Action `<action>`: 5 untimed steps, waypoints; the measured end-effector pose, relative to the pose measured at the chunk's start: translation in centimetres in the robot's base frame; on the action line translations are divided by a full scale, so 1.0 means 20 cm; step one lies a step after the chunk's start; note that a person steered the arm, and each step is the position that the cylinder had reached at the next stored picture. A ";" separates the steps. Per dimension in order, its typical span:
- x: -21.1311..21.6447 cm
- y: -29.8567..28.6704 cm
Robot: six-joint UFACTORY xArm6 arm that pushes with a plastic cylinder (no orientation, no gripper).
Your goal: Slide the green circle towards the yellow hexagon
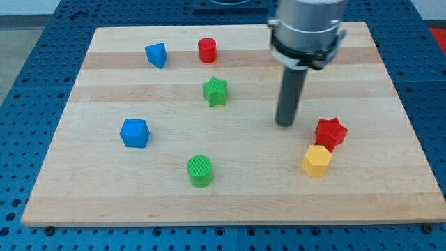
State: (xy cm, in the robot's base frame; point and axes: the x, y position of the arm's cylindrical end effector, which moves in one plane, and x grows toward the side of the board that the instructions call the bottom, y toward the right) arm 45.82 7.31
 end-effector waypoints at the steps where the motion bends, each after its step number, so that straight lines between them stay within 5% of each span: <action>1: 0.08 -0.16; 3: 0.19 -0.89; 4: 0.43 -1.12; 5: 0.48 -0.94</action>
State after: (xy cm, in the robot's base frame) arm 55.40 -11.55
